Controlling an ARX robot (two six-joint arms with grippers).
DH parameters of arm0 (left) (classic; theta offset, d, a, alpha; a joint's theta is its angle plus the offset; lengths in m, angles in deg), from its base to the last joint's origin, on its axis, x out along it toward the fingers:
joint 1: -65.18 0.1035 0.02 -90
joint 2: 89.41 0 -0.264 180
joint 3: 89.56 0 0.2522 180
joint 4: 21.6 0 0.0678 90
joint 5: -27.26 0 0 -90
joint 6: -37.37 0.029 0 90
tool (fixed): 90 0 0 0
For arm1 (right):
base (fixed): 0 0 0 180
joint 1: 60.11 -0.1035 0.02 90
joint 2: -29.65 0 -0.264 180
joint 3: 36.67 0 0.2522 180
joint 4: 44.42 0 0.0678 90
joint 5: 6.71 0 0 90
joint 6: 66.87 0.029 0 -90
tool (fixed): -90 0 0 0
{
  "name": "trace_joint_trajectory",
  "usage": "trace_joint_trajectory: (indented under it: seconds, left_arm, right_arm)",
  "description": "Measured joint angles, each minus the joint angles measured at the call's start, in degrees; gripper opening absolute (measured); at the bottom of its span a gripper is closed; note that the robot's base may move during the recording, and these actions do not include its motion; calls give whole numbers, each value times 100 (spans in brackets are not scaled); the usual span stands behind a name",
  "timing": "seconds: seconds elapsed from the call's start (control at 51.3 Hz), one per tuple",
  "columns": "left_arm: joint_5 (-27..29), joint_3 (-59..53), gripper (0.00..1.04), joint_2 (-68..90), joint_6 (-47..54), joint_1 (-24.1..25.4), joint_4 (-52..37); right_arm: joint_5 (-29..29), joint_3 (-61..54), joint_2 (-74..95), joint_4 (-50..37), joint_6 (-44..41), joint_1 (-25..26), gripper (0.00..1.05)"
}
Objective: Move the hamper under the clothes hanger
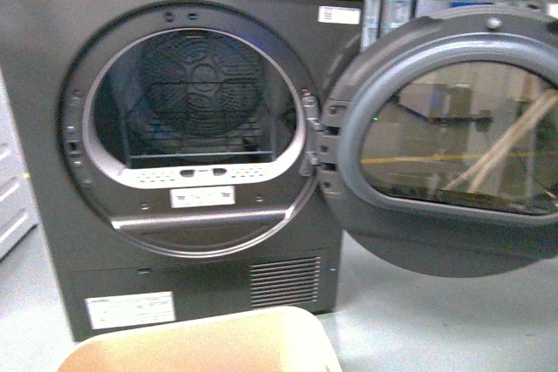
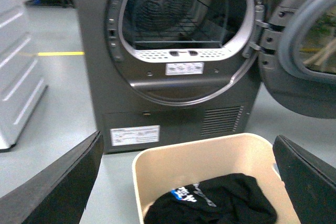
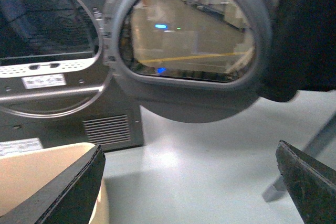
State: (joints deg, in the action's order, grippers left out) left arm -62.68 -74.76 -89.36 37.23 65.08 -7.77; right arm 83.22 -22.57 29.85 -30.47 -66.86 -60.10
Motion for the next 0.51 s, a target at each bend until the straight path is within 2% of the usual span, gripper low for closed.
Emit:
trace_joint_trajectory:
  seconds: [0.506]
  left_arm:
    - [9,0,98,-7,0,9,0]
  right_arm:
    - [22,0,0,0,0,-4,97]
